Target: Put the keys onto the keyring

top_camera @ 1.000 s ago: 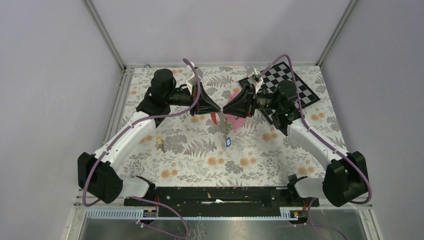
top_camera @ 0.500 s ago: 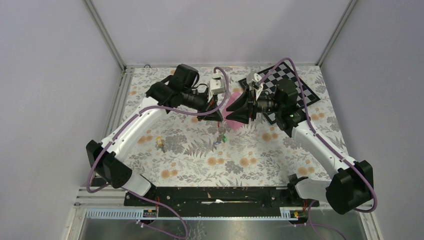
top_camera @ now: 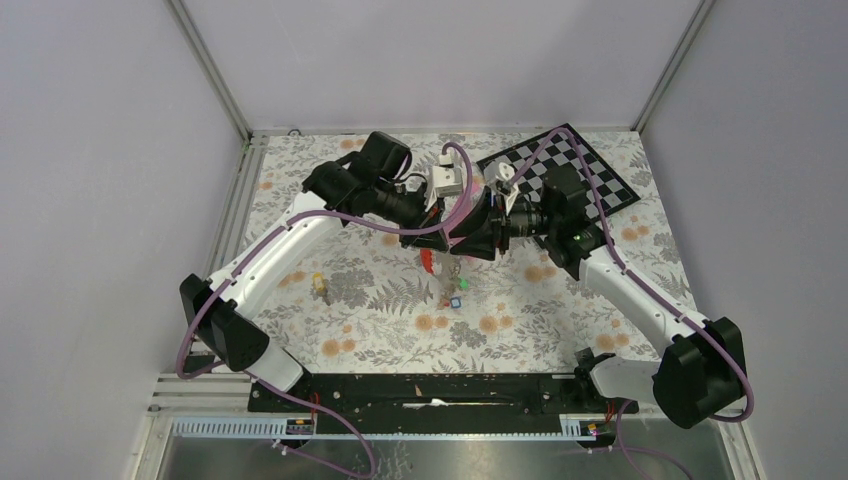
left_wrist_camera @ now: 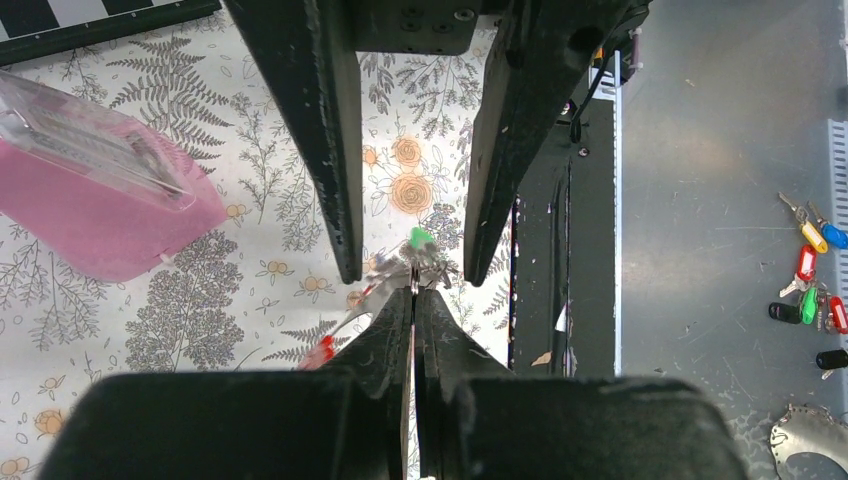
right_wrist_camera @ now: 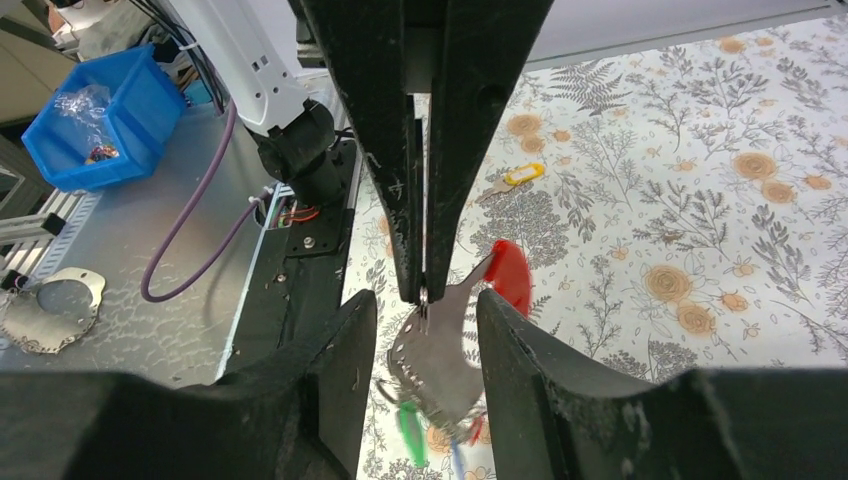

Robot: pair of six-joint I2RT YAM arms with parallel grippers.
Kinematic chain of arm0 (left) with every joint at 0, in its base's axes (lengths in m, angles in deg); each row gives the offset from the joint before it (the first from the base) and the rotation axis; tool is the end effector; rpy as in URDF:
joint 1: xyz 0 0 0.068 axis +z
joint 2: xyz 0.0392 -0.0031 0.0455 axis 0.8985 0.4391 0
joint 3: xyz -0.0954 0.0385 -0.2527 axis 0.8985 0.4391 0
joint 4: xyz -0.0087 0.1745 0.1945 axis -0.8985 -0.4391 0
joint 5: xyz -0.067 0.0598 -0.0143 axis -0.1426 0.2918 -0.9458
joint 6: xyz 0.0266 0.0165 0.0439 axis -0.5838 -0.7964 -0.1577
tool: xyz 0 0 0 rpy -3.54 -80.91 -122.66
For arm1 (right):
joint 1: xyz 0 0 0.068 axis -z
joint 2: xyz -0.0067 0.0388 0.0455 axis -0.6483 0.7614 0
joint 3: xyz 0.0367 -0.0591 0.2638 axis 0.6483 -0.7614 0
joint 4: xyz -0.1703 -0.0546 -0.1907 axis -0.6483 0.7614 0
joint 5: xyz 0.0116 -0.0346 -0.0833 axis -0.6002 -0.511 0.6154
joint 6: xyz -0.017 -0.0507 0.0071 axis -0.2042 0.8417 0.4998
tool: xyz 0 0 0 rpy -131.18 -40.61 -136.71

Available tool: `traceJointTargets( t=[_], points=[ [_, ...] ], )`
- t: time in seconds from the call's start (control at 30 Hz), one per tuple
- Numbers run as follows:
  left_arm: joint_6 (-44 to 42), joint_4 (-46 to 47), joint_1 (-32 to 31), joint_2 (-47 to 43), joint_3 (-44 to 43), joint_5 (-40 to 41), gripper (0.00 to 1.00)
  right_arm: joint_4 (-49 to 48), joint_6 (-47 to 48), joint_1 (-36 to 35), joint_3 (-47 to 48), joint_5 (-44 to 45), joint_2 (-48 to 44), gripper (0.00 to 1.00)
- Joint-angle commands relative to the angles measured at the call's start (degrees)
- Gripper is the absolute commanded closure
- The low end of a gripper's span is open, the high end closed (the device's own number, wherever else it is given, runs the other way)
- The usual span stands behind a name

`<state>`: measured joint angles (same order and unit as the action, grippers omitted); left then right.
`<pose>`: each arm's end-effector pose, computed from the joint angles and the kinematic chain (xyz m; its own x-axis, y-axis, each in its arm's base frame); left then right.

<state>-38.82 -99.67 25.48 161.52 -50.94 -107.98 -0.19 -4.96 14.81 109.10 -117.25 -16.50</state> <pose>0.2305 -0.2165 0.3850 -0.2391 0.5256 -0.8164 0.9651 0.0364 -0.2592 0.2334 0.1482 0.3370 -0.0608 -0.0175 -0.9980 -0.9974 -0.0378 0.0614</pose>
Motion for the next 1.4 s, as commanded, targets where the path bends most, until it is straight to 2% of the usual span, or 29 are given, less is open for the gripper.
traceJointTargets(
  t=[0.0,0.1,0.23,0.4,0.5,0.53,0.7,0.9,1.1,1.2,1.37],
  points=[
    [0.09,0.98,0.00,-0.06,-2.78,0.16,1.00,2.15,5.14,-0.84,-0.18,-1.68,-0.27,0.52],
    [0.16,1.00,-0.06,0.10,-2.85,-0.04,1.00,3.80,6.79,-1.19,0.08,-1.24,-0.31,0.54],
    [0.39,0.99,-0.10,0.26,-2.95,-0.48,1.00,4.17,7.03,-1.66,0.23,-0.50,-0.02,0.63],
    [0.35,1.03,-0.10,0.29,-2.75,-0.31,1.00,3.98,6.94,-1.73,0.23,-0.21,0.08,0.79],
    [0.27,0.99,-0.10,0.19,-2.45,-0.31,1.00,3.15,6.24,-1.73,-0.14,0.10,-0.05,0.97],
    [0.20,1.04,-0.10,0.15,-2.40,-0.36,1.00,2.30,5.70,-1.73,-0.52,0.34,-0.12,1.00],
    [-0.06,0.99,-0.03,-0.01,-2.86,-1.79,1.00,-6.61,-2.09,-1.73,-4.08,2.00,-0.27,1.00],
    [0.21,1.74,2.57,0.11,-3.58,-8.06,0.71,-19.49,-14.67,-0.85,-6.24,4.16,0.50,1.00],
    [1.47,6.20,9.96,-2.56,-0.92,-16.39,0.55,-31.74,-25.25,1.06,-7.97,5.28,0.31,1.00],
    [3.89,14.34,10.35,-6.07,5.45,-20.03,0.49,-39.47,-31.96,1.96,-8.82,6.46,0.86,1.00],
    [15.80,38.10,10.35,-12.40,17.02,-21.93,0.43,-47.21,-39.61,2.39,-9.06,8.28,2.06,1.00]
  ],
)
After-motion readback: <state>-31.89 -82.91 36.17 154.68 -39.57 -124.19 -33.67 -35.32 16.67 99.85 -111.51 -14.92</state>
